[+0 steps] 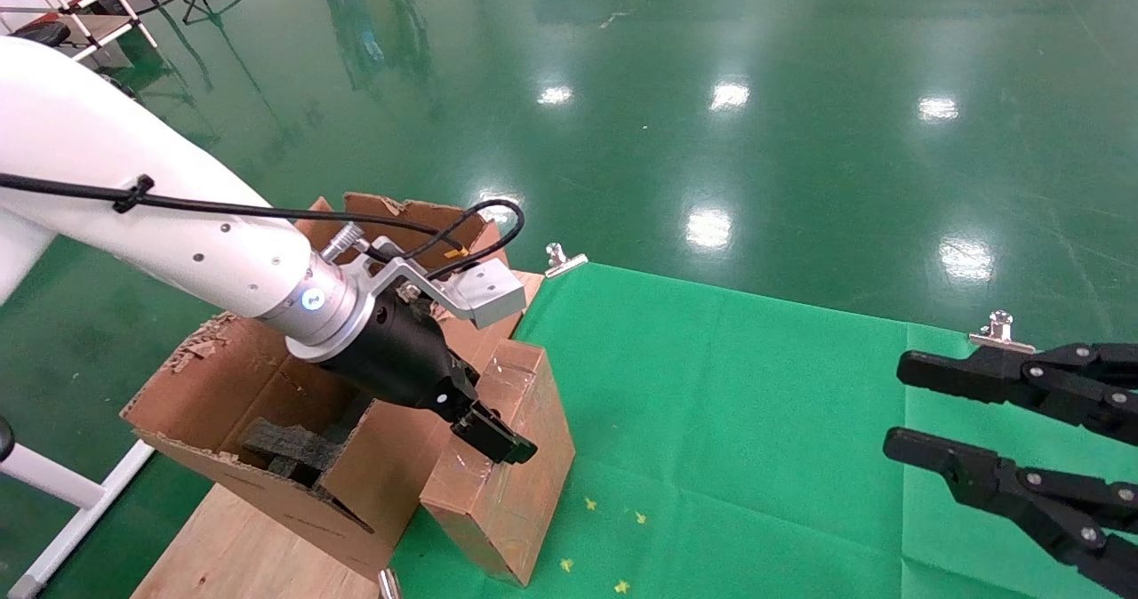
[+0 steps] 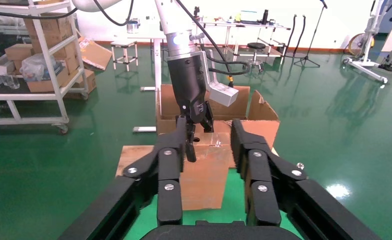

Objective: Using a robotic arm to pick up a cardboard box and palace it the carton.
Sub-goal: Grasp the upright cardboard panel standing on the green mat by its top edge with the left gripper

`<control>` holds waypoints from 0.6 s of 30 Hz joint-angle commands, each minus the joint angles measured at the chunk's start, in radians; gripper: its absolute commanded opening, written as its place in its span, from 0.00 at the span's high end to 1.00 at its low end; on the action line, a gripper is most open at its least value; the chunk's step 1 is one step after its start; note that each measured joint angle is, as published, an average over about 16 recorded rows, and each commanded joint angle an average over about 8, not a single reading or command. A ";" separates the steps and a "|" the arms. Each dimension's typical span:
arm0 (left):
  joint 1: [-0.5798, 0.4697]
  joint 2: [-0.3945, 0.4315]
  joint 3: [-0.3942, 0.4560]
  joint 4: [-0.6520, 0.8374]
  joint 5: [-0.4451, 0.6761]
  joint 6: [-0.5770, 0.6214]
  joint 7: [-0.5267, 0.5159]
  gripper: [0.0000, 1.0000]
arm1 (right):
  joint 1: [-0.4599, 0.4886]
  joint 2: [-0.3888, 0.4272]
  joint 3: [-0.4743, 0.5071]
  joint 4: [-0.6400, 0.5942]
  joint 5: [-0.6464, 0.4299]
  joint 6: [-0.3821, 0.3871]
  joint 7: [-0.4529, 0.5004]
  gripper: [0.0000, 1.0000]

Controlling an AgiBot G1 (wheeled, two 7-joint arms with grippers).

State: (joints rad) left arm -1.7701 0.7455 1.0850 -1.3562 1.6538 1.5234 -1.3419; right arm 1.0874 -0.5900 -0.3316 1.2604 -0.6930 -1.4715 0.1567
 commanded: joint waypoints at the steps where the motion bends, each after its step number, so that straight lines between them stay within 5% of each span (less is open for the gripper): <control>1: 0.000 0.000 -0.001 0.000 0.000 0.000 0.000 1.00 | 0.000 0.000 0.000 0.000 0.000 0.000 0.000 0.00; 18: -0.024 -0.006 -0.014 0.023 -0.013 -0.007 0.051 1.00 | 0.000 0.000 0.000 0.000 0.000 0.000 0.000 0.00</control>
State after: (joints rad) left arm -1.8047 0.7314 1.0624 -1.3332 1.6334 1.5172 -1.2806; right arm 1.0874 -0.5900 -0.3317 1.2603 -0.6930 -1.4716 0.1567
